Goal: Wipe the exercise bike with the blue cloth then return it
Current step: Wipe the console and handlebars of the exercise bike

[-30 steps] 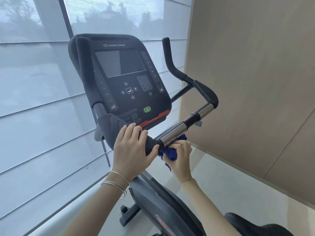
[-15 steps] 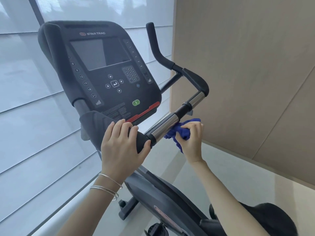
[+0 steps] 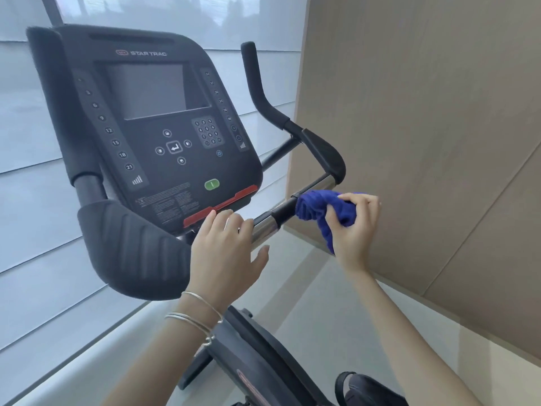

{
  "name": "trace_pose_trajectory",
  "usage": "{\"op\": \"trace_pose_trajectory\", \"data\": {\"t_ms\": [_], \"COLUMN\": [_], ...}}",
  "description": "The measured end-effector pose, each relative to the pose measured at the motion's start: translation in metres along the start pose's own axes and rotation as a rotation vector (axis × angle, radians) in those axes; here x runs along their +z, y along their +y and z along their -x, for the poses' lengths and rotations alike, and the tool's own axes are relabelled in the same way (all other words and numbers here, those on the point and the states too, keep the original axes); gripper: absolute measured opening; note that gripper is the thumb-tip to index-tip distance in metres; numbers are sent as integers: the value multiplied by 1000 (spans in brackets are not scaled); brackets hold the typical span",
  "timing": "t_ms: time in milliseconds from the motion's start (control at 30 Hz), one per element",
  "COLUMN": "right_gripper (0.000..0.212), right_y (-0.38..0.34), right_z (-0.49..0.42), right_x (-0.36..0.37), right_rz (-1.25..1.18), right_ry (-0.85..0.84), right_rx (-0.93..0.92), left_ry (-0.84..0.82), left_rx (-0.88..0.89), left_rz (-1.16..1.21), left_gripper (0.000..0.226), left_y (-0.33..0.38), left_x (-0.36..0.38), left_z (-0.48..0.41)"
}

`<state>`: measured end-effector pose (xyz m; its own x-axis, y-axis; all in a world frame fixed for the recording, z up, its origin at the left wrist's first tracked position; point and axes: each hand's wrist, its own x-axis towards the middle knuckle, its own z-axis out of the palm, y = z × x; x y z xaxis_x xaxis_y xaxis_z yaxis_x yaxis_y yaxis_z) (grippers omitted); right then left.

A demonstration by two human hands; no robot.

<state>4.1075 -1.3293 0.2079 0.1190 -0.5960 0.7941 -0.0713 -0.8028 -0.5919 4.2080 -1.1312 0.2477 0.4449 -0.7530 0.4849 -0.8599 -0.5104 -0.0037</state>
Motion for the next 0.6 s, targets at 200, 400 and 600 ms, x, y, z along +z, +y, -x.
{"op": "trace_pose_trajectory", "data": {"t_ms": [200,400,600], "right_gripper": [21,21,27], "right_y": [4,25,29], "right_z": [-34,-67,-59], "right_x": [30,47,45], "right_rz": [183,137,174], "right_ry": [-264,-406,-464], "right_rx": [-325,-108,-133], "left_ry": [-7,-11,-27], "left_rx": [-104,-119,-96], "left_rz": [-10,10,-46], "left_gripper": [20,25,29], "left_y": [27,29,32], "left_x": [14,32,38], "left_z": [-35,-45,-48]}}
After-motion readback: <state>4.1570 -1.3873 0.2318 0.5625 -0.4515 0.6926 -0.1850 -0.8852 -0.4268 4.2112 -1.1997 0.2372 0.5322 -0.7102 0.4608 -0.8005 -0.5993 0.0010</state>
